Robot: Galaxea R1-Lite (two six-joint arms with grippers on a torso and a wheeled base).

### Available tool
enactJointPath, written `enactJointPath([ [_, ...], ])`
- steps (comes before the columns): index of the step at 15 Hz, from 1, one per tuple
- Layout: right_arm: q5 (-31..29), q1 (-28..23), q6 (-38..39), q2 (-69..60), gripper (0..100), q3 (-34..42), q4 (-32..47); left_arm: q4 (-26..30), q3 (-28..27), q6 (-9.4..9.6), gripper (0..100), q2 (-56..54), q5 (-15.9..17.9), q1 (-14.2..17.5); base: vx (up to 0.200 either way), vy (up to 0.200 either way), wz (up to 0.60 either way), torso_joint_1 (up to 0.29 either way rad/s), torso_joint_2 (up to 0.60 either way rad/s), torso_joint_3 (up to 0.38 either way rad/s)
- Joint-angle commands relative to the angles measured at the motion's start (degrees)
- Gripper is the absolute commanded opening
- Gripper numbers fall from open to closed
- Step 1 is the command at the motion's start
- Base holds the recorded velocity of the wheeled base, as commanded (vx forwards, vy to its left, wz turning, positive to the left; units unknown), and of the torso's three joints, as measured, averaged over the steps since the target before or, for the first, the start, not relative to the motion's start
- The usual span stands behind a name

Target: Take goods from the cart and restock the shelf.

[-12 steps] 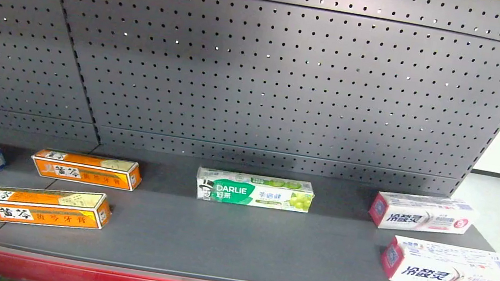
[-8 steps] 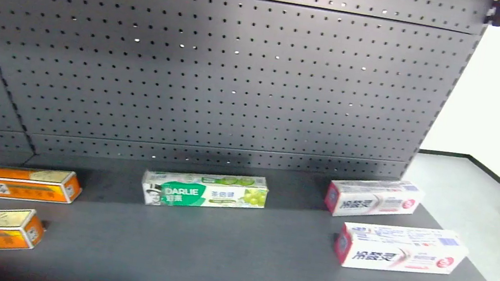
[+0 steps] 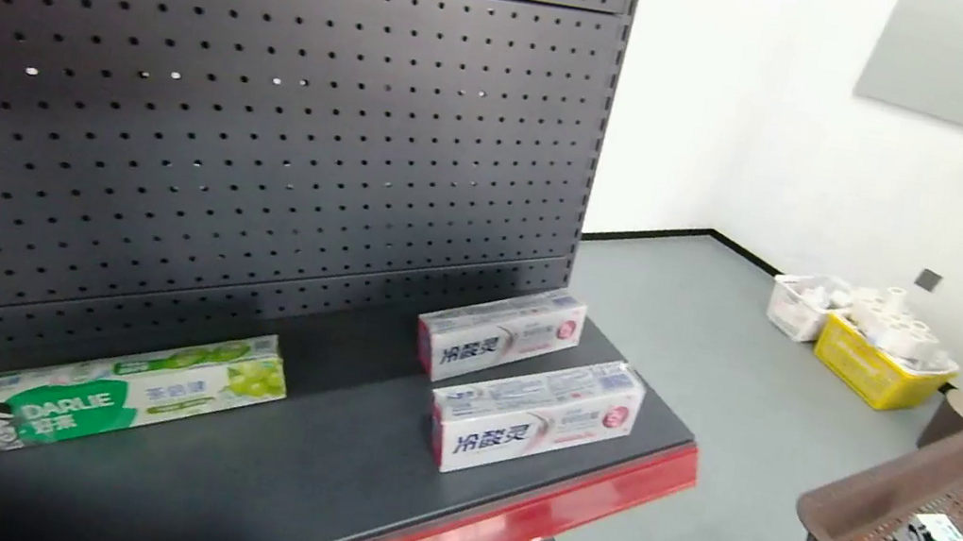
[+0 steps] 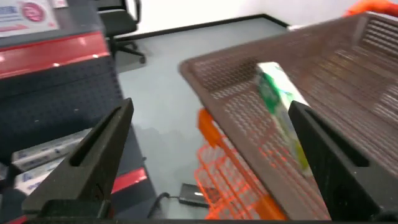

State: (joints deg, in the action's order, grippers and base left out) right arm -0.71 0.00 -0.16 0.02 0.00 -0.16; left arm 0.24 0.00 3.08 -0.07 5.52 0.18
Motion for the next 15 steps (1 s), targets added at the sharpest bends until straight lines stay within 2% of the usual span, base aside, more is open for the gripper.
enactJointPath([
  [1, 0.0, 0.0, 0.0, 0.0, 100, 0.0, 0.0, 0.0, 0.0, -0.01, 100, 0.1, 0.0, 0.0, 0.0, 0.0, -0.6, 0.002, 0.0, 0.002],
  [7, 0.0, 0.0, 0.0, 0.0, 100, 0.0, 0.0, 0.0, 0.0, -0.01, 100, 0.1, 0.0, 0.1, 0.0, 0.0, -0.6, 0.003, 0.0, 0.002],
  [15, 0.2, 0.0, -0.1, 0.0, 100, 0.0, 0.0, 0.0, 0.0, -0.01, 100, 0.1, -0.1, 0.1, 0.0, 0.0, 0.0, 0.0, 0.0, 0.0],
])
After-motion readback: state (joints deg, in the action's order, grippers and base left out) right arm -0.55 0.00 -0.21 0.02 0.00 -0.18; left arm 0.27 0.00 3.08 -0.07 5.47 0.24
